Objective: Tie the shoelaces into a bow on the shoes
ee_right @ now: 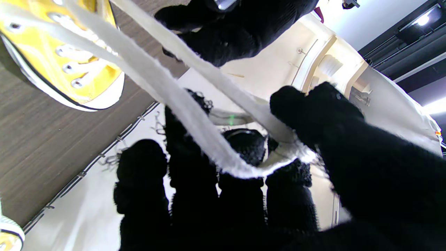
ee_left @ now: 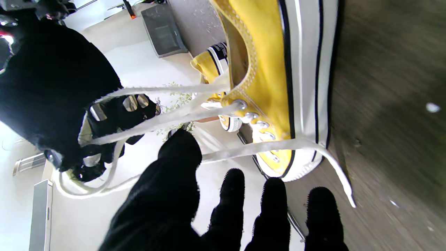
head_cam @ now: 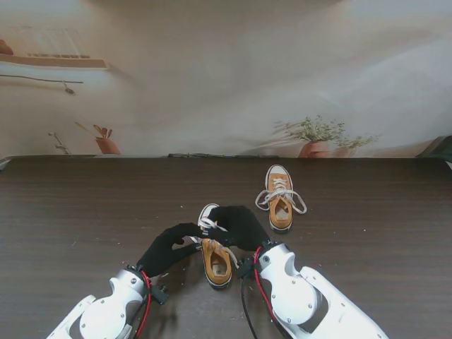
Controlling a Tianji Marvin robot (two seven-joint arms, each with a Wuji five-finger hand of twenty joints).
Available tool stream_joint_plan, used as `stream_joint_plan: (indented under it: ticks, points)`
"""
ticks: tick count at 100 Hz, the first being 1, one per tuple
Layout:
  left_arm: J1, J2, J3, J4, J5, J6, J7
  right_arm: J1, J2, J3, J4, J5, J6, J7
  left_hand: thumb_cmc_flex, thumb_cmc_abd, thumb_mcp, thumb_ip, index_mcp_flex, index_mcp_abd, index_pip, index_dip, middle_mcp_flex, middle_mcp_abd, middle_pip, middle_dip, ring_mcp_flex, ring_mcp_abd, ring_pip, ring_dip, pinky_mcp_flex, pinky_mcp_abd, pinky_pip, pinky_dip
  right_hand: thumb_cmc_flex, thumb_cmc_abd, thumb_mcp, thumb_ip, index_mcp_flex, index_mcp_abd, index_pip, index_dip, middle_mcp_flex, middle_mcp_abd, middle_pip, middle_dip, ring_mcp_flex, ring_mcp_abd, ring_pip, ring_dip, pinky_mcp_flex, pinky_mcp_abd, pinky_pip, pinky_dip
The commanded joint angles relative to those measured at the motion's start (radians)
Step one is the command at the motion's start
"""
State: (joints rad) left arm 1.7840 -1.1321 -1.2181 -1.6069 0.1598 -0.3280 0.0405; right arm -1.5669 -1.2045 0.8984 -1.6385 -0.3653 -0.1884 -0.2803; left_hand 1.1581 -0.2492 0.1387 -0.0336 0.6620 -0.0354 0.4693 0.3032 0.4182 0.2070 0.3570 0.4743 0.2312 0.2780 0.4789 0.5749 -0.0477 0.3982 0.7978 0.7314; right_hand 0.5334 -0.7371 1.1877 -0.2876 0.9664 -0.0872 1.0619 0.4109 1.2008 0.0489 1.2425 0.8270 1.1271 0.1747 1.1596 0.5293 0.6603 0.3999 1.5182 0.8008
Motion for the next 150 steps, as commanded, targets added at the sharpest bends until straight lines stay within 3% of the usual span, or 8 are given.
stream_joint_plan:
  ticks: [1,37,79,82,96,114,133,150]
  points:
    - [-0.009,-0.012,0.015,0.001,0.005,-0.001,0.003,-0.003,0.005,-0.004,-0.002,-0.001,-0.008,0.016,-0.002,0.038,-0.039,0.012,-0.024,-0.146,-0.014,-0.02,-0.02,-0.024,-0.011,-0.009,-0.016,-0.023,0.011,0.03,-0.012,-0.1,0.011,0.023,0.019,0.015,0.014,-0.016,0.01,-0.033,0.018,0.023,0.013,-0.011,0.032,0.018,0.008,-0.008,0.014,-0.005,-0.009,0.006,0.001,-0.008]
    - [-0.053,-0.028,0.07,0.042,-0.045,-0.008,0.03,-0.001,0.006,-0.017,0.008,-0.009,-0.023,0.015,-0.021,0.037,-0.073,0.015,-0.025,-0.147,-0.025,-0.021,-0.015,-0.023,-0.003,-0.004,-0.013,-0.023,0.02,0.036,-0.014,-0.094,0.019,0.032,0.019,0.015,0.014,-0.016,0.011,-0.033,0.02,0.021,0.014,-0.011,0.03,0.018,0.008,-0.011,0.011,-0.005,-0.01,0.006,0.0,-0.008]
    - [-0.088,-0.037,0.116,0.071,-0.014,-0.01,0.068,-0.004,0.006,-0.018,0.011,-0.011,-0.032,0.014,-0.01,-0.013,-0.048,0.03,-0.018,-0.131,-0.017,-0.011,0.0,-0.032,0.021,0.01,0.009,-0.023,0.048,0.045,0.009,-0.081,0.054,0.039,0.02,0.015,0.015,-0.016,0.01,-0.032,0.021,0.019,0.014,-0.01,0.031,0.019,0.009,-0.009,0.01,-0.005,-0.01,0.006,0.0,-0.008]
    - [-0.09,-0.039,0.121,0.074,-0.011,-0.008,0.076,-0.004,0.006,-0.018,0.011,-0.011,-0.033,0.015,-0.048,-0.035,0.031,0.013,-0.016,-0.128,-0.016,-0.01,0.004,-0.03,0.027,0.013,0.011,-0.02,0.056,0.039,0.008,-0.077,0.073,0.018,0.019,0.015,0.015,-0.016,0.01,-0.032,0.021,0.019,0.014,-0.01,0.031,0.019,0.009,-0.009,0.01,-0.005,-0.01,0.006,0.0,-0.008]
    - [-0.101,-0.059,0.145,0.092,-0.004,-0.012,0.151,-0.006,0.006,-0.017,0.011,-0.011,-0.034,0.014,-0.053,-0.095,0.112,0.002,0.017,-0.1,0.049,0.007,0.035,-0.024,0.061,0.03,0.046,-0.009,0.089,0.048,0.035,-0.054,0.127,0.014,0.02,0.016,0.015,-0.016,0.009,-0.031,0.021,0.019,0.014,-0.01,0.031,0.02,0.009,-0.01,0.011,-0.005,-0.01,0.006,0.0,-0.008]
    - [-0.114,-0.082,0.171,0.113,0.002,-0.018,0.226,-0.014,0.007,-0.016,0.007,-0.003,-0.03,0.018,-0.049,-0.155,0.151,-0.001,0.043,-0.098,0.162,0.043,0.056,-0.023,0.098,0.047,0.062,-0.004,0.119,0.049,0.05,-0.04,0.172,-0.001,0.02,0.016,0.015,-0.016,0.009,-0.031,0.021,0.02,0.015,-0.011,0.031,0.02,0.009,-0.008,0.011,-0.005,-0.01,0.006,0.0,-0.008]
    - [-0.107,-0.089,0.181,0.109,0.0,-0.012,0.248,-0.025,0.005,-0.008,0.0,0.006,-0.018,0.013,-0.127,-0.237,0.255,-0.019,-0.033,0.001,0.277,0.112,0.043,-0.028,0.123,0.063,0.071,-0.006,0.137,0.043,0.063,-0.032,0.201,-0.032,0.022,0.014,0.017,-0.016,0.01,-0.028,0.021,0.019,0.015,-0.006,0.032,0.02,0.009,-0.006,0.012,-0.004,-0.01,0.006,0.0,-0.008]
    - [-0.103,-0.094,0.19,0.114,0.019,0.006,0.277,-0.027,0.006,-0.007,-0.004,0.002,-0.019,0.013,-0.192,-0.288,0.371,-0.04,-0.052,0.033,0.289,0.149,0.041,-0.028,0.139,0.068,0.082,-0.004,0.152,0.043,0.076,-0.027,0.223,-0.041,0.023,0.016,0.017,-0.016,0.009,-0.029,0.021,0.018,0.014,-0.007,0.031,0.02,0.008,-0.007,0.012,-0.004,-0.01,0.006,0.0,-0.008]
